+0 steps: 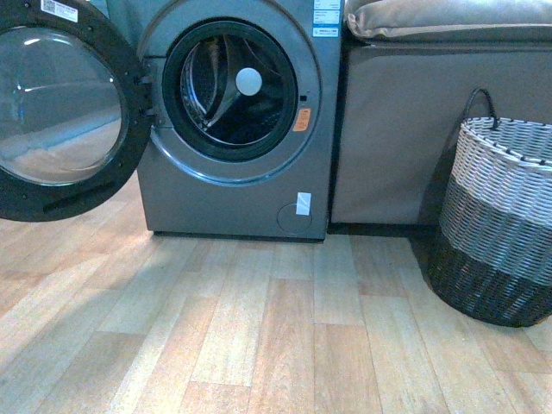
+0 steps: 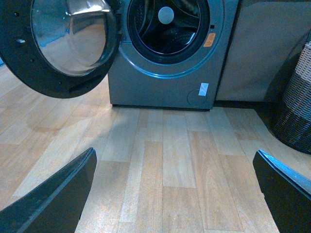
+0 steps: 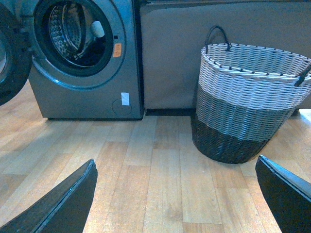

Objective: Collect clothes from washing machine

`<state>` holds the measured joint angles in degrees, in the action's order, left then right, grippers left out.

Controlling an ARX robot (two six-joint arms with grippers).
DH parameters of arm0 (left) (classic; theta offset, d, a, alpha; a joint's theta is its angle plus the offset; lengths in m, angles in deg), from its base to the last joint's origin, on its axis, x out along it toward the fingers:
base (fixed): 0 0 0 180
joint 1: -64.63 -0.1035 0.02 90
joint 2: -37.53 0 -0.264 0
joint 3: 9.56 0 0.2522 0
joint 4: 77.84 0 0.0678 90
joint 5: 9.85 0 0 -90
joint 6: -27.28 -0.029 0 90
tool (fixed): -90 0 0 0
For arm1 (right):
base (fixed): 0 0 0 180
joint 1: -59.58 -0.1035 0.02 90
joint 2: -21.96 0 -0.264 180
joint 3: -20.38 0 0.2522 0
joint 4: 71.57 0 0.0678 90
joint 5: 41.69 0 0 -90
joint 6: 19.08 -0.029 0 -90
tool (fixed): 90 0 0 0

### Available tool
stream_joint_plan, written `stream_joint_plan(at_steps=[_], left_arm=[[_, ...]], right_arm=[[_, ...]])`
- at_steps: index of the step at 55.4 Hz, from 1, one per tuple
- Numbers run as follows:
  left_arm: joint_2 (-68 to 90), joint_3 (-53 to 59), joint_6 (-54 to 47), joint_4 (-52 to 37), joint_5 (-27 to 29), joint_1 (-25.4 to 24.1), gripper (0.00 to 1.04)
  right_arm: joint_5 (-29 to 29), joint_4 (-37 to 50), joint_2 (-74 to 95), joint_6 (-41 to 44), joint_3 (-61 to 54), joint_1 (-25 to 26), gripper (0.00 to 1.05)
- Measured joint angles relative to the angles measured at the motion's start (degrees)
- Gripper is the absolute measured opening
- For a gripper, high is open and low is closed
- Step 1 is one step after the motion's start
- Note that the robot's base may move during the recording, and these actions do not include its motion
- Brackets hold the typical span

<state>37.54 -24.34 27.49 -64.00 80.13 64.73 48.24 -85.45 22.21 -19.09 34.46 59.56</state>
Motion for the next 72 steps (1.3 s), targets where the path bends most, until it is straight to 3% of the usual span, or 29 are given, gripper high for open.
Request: stream_joint_plan(at_steps=[72], left_arm=[[-0.02,0.0,0.0,0.0,0.07,0.0,0.98]], right_arm=[[-0.09,0.0,0.0,0.0,-0.02,-0.02,0.97]])
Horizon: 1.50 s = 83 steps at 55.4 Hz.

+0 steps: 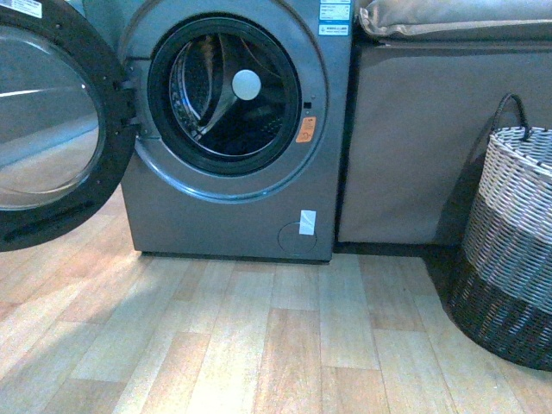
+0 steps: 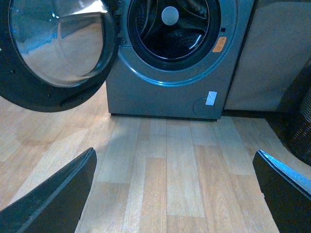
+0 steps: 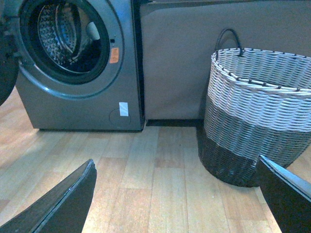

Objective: Collect clothes from washing machine

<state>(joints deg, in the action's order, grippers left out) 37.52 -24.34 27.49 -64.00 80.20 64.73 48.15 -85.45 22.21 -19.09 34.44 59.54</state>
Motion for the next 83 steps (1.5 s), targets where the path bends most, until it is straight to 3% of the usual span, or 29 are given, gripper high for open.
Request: stream_joint_plan(at_steps=[83], left_arm=[[0.07,0.0,0.0,0.0,0.02,0.02,0.98]], right_arm=[[0.11,0.0,0.0,0.0,0.0,0.07,0.97]])
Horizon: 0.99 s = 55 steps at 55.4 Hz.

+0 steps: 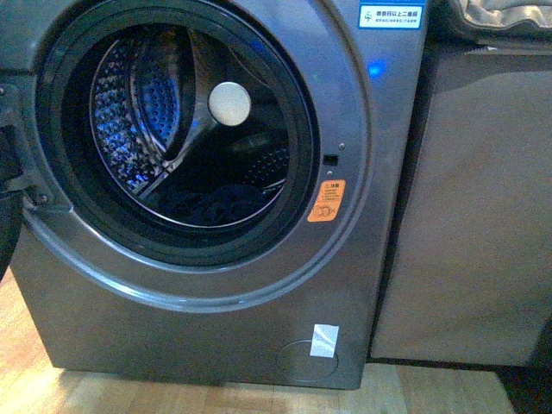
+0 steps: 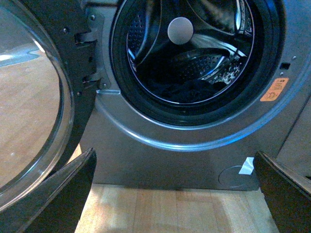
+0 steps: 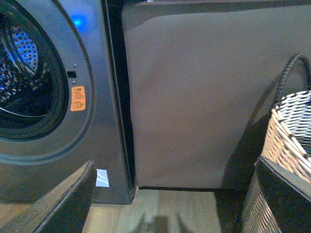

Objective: Collect clothes from washing machine

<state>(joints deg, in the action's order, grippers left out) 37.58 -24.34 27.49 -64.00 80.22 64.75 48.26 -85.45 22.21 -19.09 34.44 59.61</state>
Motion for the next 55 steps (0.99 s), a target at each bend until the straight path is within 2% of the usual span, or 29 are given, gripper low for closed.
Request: stream_joint_plan(at_steps=[16,18,20,22,26,37,42,55], left_arm=[[0.15,-0.04,0.24,0.07,-0.5,-0.09,0.98],[1.16,-0.63,1.77,1.99,-4.52,-1.25,0.98],[4.28,-1.92,5.14,4.76,-11.58,-3.69,0.98],[8.74,-2.49,8.7,4.2,-16.24,-5.44,0.98],[16.35,-3.5,12.85,-0.31,-19.52,-5.86,0.98],[37.53,-10.62,14.91,-18.38,-16.61,0.17,0.98],[54.16,-17.9,13.6,-28.5,-14.75,4.35,0.98],[78.99,-34.29,11.34,-34.16,-12.33,7.93,0.98]], right_arm=[[0.0,0.0,0.0,0.0,0.0,-0.02,0.97],[-0.02,0.0,0.0,0.0,0.0,0.0,0.97],[-0.02,0.0,0.0,0.0,0.0,-0.02,0.97],[-0.02,0.0,0.0,0.0,0.0,-0.02,0.97],[0.0,0.0,0.0,0.0,0.0,-0.02,0.97],[-0.02,0.0,0.0,0.0,0.0,-0.02,0.97],[-0.02,0.0,0.0,0.0,0.0,-0.02,0.97],[-0.02,0.0,0.0,0.0,0.0,-0.02,0.97]])
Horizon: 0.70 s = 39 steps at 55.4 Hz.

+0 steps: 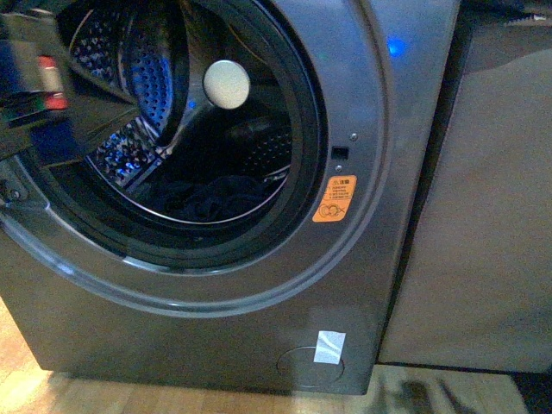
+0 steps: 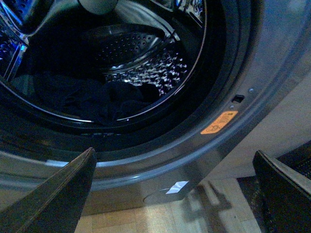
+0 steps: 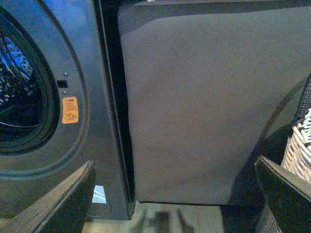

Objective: Collect clothes from washing machine

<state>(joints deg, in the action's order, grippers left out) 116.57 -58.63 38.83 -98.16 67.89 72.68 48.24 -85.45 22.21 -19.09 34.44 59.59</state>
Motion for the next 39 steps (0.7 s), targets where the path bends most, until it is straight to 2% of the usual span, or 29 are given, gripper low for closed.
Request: stream_joint_plan(at_steps=[11,24,39], left_arm=[[15.37,-13.29,-3.06,1.51,0.13,1.38,0.98],[34.01,-33.0,-8.11,9.16,0.2,1.46,0.98],[46.31,-48.46,-10.32,16.57,0.74,1.16,0.98]], right_arm=[[0.0,0.0,0.0,0.0,0.0,0.0,0.97],[0.0,0.0,0.0,0.0,0.0,0.0,0.97],[0.0,0.0,0.0,0.0,0.0,0.0,0.97]])
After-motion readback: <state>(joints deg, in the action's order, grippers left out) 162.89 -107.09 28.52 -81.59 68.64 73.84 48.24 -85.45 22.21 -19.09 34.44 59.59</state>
